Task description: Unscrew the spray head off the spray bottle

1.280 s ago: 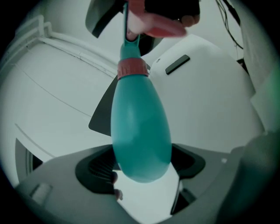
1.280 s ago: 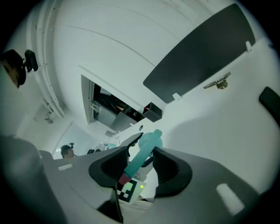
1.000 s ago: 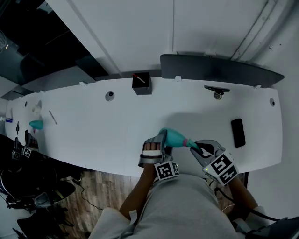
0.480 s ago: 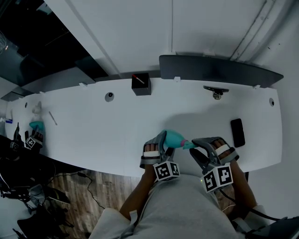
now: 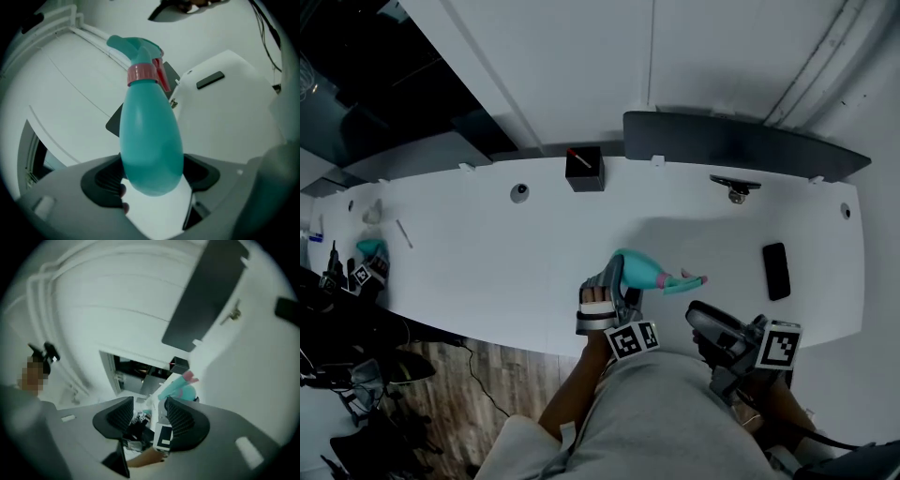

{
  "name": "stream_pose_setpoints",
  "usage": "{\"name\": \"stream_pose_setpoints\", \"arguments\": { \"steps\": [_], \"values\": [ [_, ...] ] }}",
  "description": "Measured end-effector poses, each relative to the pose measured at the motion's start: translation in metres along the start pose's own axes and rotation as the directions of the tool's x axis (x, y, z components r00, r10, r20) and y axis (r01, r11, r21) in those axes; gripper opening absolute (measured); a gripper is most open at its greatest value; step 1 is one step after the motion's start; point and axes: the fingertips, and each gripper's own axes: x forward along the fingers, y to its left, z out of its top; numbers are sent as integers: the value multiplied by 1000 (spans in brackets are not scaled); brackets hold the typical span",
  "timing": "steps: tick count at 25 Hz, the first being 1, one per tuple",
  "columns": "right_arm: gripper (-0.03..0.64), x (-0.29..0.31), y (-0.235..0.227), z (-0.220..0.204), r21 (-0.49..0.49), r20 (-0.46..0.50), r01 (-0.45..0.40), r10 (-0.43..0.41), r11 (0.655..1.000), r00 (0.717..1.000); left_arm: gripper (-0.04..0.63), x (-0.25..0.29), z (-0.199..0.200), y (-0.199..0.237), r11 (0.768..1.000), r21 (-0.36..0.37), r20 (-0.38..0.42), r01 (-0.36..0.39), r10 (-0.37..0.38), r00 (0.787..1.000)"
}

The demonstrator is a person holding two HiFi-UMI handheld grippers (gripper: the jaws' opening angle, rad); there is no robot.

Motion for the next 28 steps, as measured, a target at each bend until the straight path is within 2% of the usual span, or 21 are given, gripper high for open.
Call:
{"name": "stream_pose_setpoints", "arguments": {
  "steps": [3, 5, 6, 7, 9, 11, 12, 13, 14, 15, 16, 17, 18, 19, 20, 21, 22, 25, 26, 27, 28],
  "values": [
    [229, 7, -39, 3, 268, 65, 86, -108, 960, 992, 387, -4, 13, 3, 997, 63, 42, -53, 50, 998],
    [222, 10, -56, 4, 352, 85, 139, -179, 926, 980, 387, -7, 19, 3, 991, 111, 62, -78, 72, 995],
    [187, 12, -59, 4, 356, 86, 157, -199, 921, 976, 387, -8, 20, 2, 988, 131, 63, -81, 74, 995],
    [166, 14, -60, 4, 334, 81, 169, -207, 927, 975, 387, -8, 19, 1, 987, 143, 58, -77, 69, 996],
    [123, 20, -54, 4, 205, 42, 183, -196, 961, 980, 387, -7, 14, -1, 987, 144, 49, -64, 57, 997],
    [119, 24, -49, -3, -53, -55, 207, -210, 977, 976, 387, -7, 11, -2, 988, 144, 44, -54, 48, 998],
    [114, 24, -49, -7, -250, -117, 220, -255, 943, 960, 387, -8, 10, -4, 988, 149, 46, -48, 41, 998],
    [106, 22, -50, -10, -481, -164, 221, -335, 848, 928, 387, -9, 11, -7, 987, 156, 52, -40, 32, 998],
    [93, 19, -52, -11, -714, -174, 192, -436, 674, 883, 387, -11, 13, -10, 987, 158, 64, -30, 20, 998],
    [89, 16, -52, -11, -900, -143, 116, -536, 420, 832, 387, -12, 15, -14, 988, 151, 77, -16, 4, 997],
    [88, 14, -53, -12, -992, -81, -4, -610, 127, 788, 385, -13, 17, -17, 991, 135, 87, 1, -13, 996],
    [84, 13, -53, -14, -980, -8, -137, -651, -147, 759, 385, -13, 18, -20, 993, 118, 91, 17, -28, 995],
    [83, 13, -54, -15, -903, 54, -246, -661, -353, 748, 385, -13, 18, -22, 994, 101, 91, 30, -39, 995],
    [81, 14, -54, -17, -819, 92, -316, -653, -479, 751, 385, -12, 17, -23, 995, 86, 89, 40, -48, 995],
    [81, 15, -55, -17, -763, 107, -350, -640, -543, 761, 385, -12, 16, -24, 996, 74, 88, 49, -56, 995],
    [81, 15, -55, -17, -740, 109, -360, -629, -569, 770, 385, -12, 16, -23, 996, 64, 89, 56, -61, 994],
    [81, 15, -55, -16, -739, 110, -354, -622, -573, 775, 385, -12, 17, -23, 997, 59, 90, 58, -63, 994],
    [85, 16, -52, -12, -785, 115, -294, -595, -545, 795, 383, -13, 18, -21, 998, 36, 88, 56, -59, 994],
    [90, 18, -49, -12, -813, 108, -261, -574, -521, 812, 383, -13, 17, -20, 998, 20, 86, 56, -57, 995],
    [107, 18, -45, -13, -852, 88, -223, -548, -474, 832, 383, -13, 16, -18, 999, -1, 83, 54, -53, 995],
    [176, 17, -40, -16, -901, 54, -184, -520, -394, 852, 383, -12, 14, -15, 999, -20, 77, 47, -45, 996]
  ]
}}
